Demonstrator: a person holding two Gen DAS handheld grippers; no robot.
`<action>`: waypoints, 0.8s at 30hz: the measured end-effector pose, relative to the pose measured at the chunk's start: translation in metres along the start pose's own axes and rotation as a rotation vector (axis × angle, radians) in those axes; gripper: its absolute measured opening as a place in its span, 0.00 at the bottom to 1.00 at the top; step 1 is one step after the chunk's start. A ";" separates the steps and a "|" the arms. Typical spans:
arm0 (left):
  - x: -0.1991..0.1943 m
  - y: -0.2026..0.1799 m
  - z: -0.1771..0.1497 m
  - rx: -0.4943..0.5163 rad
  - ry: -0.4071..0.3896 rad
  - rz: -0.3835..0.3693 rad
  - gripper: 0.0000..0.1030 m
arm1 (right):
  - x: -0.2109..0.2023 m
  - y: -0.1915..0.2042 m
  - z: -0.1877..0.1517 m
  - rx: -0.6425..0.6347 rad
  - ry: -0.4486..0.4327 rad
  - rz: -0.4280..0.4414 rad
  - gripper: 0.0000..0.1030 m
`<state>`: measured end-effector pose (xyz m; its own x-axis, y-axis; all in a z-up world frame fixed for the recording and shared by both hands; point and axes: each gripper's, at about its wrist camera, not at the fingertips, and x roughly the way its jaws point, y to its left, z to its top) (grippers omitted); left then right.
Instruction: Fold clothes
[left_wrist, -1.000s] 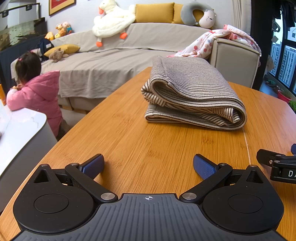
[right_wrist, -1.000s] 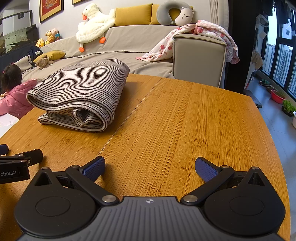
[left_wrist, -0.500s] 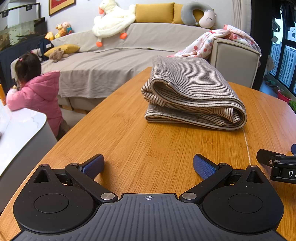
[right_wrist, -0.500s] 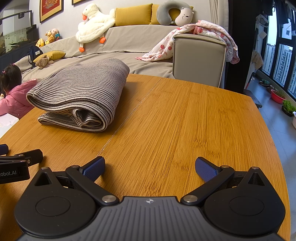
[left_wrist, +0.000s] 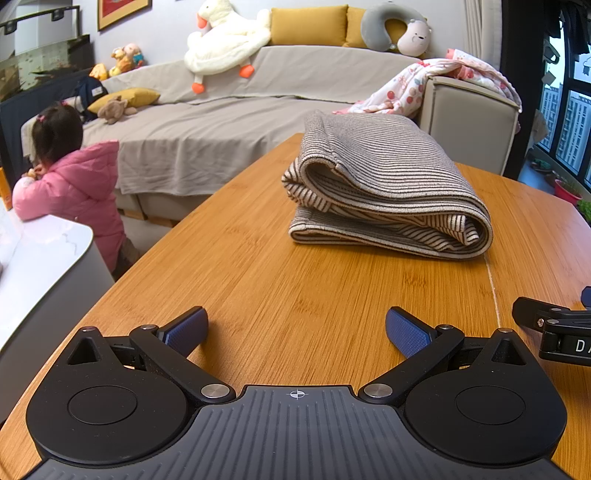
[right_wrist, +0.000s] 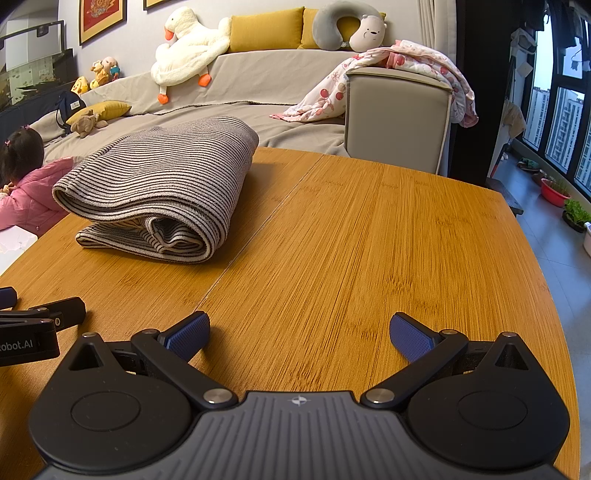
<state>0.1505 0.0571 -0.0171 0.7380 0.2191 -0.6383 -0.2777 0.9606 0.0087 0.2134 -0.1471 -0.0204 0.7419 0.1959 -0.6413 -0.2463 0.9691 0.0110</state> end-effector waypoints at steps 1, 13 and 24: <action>0.000 0.000 0.000 0.000 0.000 0.000 1.00 | 0.000 0.000 0.000 0.000 0.000 0.000 1.00; -0.001 0.000 0.000 0.000 0.000 0.000 1.00 | -0.002 -0.001 -0.001 -0.001 0.000 0.001 1.00; 0.000 0.000 0.000 0.000 0.000 0.000 1.00 | -0.002 -0.001 -0.001 -0.001 0.000 0.001 1.00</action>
<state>0.1502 0.0572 -0.0170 0.7383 0.2188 -0.6380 -0.2773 0.9607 0.0085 0.2117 -0.1487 -0.0197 0.7418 0.1968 -0.6411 -0.2475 0.9688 0.0110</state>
